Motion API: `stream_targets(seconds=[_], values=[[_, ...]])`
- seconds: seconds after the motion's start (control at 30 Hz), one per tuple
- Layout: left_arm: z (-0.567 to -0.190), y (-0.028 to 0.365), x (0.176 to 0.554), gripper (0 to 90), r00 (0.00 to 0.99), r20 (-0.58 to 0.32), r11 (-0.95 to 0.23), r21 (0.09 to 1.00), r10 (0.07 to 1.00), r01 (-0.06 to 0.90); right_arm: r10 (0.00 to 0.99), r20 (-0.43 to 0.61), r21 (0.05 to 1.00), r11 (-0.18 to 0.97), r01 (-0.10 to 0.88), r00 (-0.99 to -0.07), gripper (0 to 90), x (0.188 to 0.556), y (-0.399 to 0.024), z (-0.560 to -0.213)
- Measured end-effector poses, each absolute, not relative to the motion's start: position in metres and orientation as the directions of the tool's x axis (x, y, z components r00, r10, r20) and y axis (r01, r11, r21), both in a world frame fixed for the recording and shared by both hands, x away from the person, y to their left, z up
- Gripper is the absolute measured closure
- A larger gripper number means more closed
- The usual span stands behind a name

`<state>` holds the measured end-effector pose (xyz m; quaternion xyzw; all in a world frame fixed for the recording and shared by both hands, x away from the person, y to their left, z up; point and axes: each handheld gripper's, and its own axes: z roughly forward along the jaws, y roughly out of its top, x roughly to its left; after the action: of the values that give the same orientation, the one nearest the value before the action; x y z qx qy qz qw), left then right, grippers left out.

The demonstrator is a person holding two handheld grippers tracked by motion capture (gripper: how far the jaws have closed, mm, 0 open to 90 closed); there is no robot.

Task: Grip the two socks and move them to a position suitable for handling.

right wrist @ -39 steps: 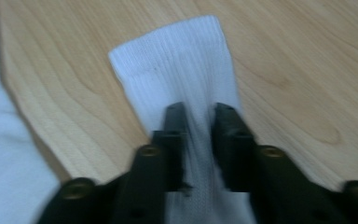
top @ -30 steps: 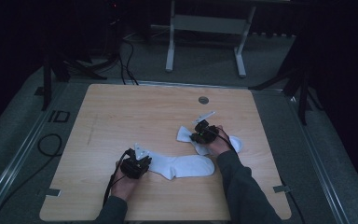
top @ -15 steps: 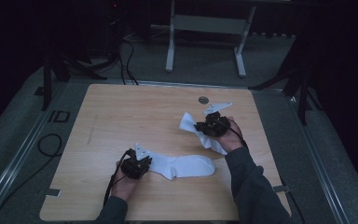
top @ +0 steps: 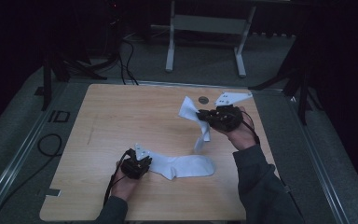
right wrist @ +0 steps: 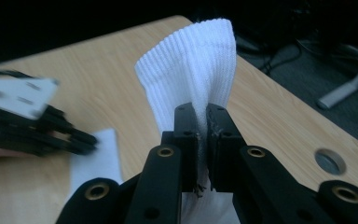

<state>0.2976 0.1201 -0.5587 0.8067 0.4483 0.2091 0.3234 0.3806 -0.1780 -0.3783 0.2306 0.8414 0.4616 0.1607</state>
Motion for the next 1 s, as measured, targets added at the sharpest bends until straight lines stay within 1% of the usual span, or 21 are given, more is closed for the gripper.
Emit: stream_targets(seconds=[0.23,0.4,0.57,0.63,0.73,0.77,0.93,1.0], values=[[-0.559,0.12,0.298,81.6,0.511,0.048,-0.39,0.708,0.858,0.588,0.491,-0.056,0.854,0.474,0.213,-0.87,83.7,0.359,-0.18,-0.371],[-0.559,0.12,0.297,81.6,0.51,0.048,-0.39,0.708,0.859,0.589,0.448,-0.027,0.85,0.48,0.215,-0.894,83.4,0.346,-0.175,-0.379],[-0.559,0.12,0.297,81.6,0.511,0.049,-0.391,0.708,0.858,0.588,0.43,0.008,0.839,0.488,0.24,-0.903,83.3,0.341,-0.168,-0.395],[-0.559,0.12,0.297,81.6,0.511,0.049,-0.39,0.709,0.858,0.587,0.423,0.03,0.823,0.504,0.262,-0.906,83.3,0.342,-0.16,-0.411],[-0.559,0.119,0.297,81.6,0.511,0.047,-0.389,0.71,0.858,0.587,0.422,0.057,0.814,0.505,0.287,-0.905,83.3,0.343,-0.153,-0.425],[-0.559,0.119,0.297,81.6,0.511,0.047,-0.389,0.71,0.858,0.587,0.422,0.057,0.814,0.505,0.287,-0.905,83.3,0.343,-0.153,-0.425],[-0.558,0.119,0.296,81.5,0.511,0.043,-0.386,0.711,0.858,0.588,0.423,0.093,0.794,0.514,0.324,-0.901,83.3,0.346,-0.136,-0.448],[-0.556,0.121,0.295,81.6,0.511,0.046,-0.383,0.72,0.859,0.579,0.428,0.09,0.78,0.531,0.331,-0.899,83.3,0.346,-0.128,-0.455]])
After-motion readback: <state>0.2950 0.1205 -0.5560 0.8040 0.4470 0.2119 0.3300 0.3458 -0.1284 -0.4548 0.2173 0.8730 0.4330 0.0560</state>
